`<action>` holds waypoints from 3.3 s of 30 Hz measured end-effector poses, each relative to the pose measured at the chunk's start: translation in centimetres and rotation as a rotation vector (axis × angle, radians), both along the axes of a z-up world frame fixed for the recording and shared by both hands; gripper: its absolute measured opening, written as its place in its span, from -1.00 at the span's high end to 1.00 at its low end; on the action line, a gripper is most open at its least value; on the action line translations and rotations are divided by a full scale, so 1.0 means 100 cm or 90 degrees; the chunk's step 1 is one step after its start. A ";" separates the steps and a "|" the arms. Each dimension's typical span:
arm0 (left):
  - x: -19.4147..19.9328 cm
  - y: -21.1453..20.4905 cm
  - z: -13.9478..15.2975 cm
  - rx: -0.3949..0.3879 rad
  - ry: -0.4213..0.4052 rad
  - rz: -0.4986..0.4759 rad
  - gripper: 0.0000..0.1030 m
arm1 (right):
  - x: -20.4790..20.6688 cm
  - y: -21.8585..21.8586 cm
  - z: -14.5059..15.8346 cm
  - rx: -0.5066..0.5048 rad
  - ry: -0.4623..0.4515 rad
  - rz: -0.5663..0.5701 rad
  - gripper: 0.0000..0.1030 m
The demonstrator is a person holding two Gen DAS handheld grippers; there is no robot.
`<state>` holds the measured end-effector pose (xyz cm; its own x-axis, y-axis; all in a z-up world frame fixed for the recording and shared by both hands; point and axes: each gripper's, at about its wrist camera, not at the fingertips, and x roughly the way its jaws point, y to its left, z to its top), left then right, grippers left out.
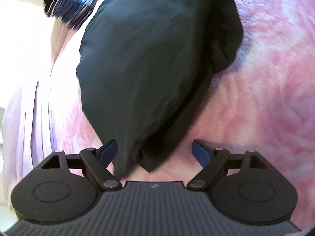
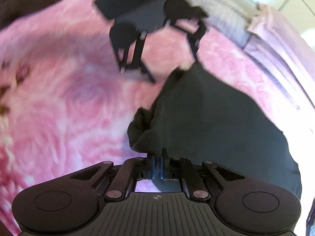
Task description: Fold clothes
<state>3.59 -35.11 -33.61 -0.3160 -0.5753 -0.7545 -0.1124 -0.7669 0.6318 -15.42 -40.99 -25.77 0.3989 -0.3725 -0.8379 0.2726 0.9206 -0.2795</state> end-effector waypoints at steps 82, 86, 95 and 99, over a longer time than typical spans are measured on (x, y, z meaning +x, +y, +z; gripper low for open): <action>-0.254 -0.258 0.035 0.422 -0.110 -0.024 -0.02 | -0.228 -0.175 0.019 0.440 -0.470 -0.643 0.87; -0.265 -0.259 0.024 0.433 -0.137 -0.061 -0.08 | -0.232 -0.171 0.013 0.450 -0.468 -0.660 0.87; -0.277 -0.260 0.026 0.458 -0.190 -0.031 0.76 | -0.239 -0.174 0.019 0.456 -0.473 -0.653 0.87; -0.276 -0.251 0.053 0.417 -0.156 -0.028 0.79 | -0.243 -0.172 0.040 0.434 -0.475 -0.631 0.88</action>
